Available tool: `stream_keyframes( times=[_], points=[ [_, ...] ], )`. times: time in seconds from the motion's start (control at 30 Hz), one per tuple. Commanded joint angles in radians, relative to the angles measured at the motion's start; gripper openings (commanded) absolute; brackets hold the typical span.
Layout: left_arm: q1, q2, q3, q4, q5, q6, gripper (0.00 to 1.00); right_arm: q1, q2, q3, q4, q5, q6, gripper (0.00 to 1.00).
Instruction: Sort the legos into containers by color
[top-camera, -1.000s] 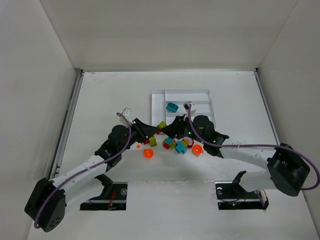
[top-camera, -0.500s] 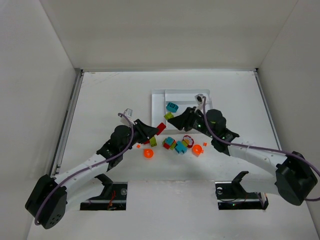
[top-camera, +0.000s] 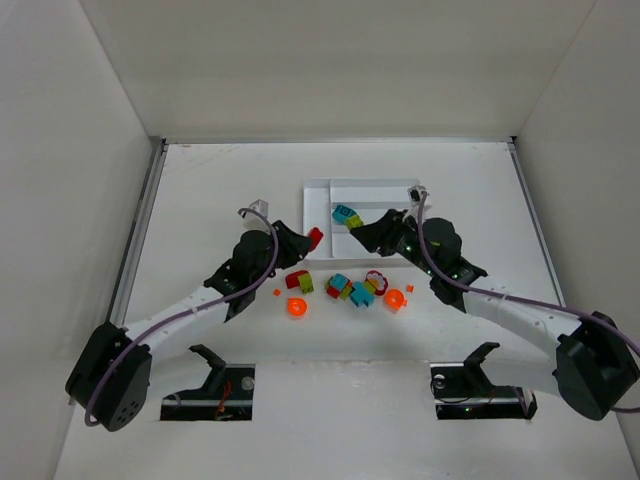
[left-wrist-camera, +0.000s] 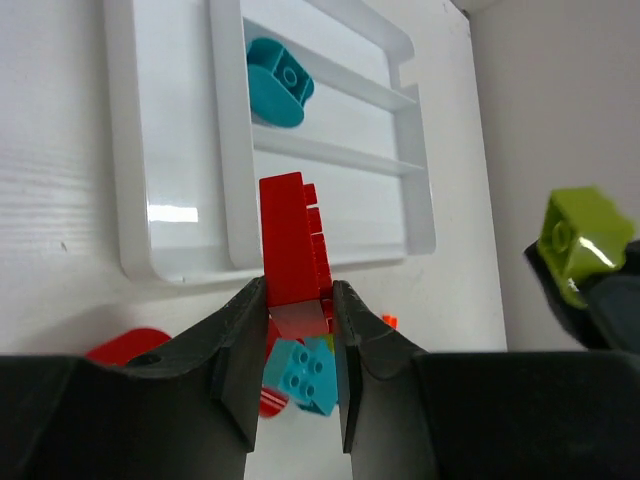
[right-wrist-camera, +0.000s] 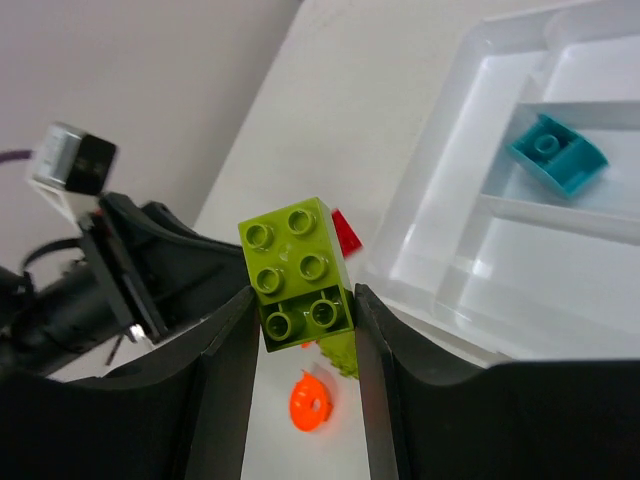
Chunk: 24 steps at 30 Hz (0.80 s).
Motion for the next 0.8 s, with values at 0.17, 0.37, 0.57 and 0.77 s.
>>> stream_keyframes(
  times=[0.17,0.37,0.57,0.77],
  points=[
    [0.007,0.208,0.156,0.082,-0.149,0.144,0.12,0.012,0.018,-0.062,-0.035,0.154,-0.067,0.17],
    [0.05,0.392,0.256,0.163,-0.129,0.183,0.13,0.026,0.064,-0.057,-0.052,0.194,-0.095,0.17],
    [0.093,0.562,0.362,0.212,-0.117,0.217,0.17,0.026,0.096,-0.053,-0.046,0.202,-0.101,0.17],
    [0.113,0.667,0.422,0.212,-0.12,0.227,0.39,0.026,0.124,-0.036,-0.052,0.237,-0.113,0.17]
  ],
)
